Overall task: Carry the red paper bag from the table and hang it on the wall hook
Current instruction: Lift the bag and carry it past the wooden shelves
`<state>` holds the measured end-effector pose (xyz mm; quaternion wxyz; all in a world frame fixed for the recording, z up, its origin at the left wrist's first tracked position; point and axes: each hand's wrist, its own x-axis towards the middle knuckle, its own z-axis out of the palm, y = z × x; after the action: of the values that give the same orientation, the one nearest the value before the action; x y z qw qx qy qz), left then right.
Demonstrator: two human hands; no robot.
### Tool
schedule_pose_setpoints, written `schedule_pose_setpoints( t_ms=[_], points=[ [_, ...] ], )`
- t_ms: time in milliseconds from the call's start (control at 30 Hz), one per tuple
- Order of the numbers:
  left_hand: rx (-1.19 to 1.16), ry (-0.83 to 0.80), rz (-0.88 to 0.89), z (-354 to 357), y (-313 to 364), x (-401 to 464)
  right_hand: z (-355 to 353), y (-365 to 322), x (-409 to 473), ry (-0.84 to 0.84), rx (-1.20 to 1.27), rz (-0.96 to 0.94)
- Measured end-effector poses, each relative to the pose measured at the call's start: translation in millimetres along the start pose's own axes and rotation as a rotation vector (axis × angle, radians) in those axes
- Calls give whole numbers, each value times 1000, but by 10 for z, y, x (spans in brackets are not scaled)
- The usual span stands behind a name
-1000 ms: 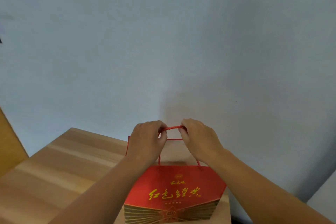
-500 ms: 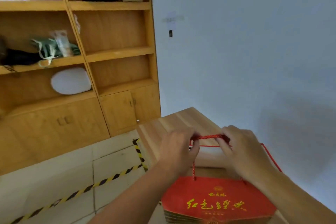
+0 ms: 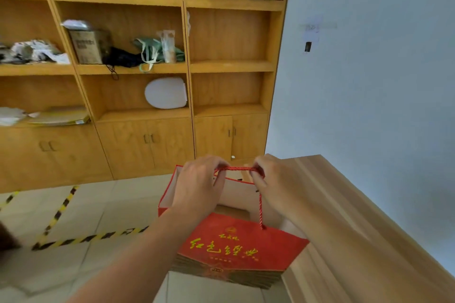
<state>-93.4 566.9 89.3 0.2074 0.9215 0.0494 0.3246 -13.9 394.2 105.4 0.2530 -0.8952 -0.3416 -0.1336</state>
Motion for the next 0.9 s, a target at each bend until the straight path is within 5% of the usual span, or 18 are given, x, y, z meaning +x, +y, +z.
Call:
schedule_pose_setpoints(
  t_ms=[400, 900],
  points=[
    [-30, 77, -115, -263, -1099, 185, 581, -782, 671, -27, -35, -87],
    [-47, 39, -123, 368, -2171, 1534, 1579, -296, 2367, 3, 35, -123]
  ],
)
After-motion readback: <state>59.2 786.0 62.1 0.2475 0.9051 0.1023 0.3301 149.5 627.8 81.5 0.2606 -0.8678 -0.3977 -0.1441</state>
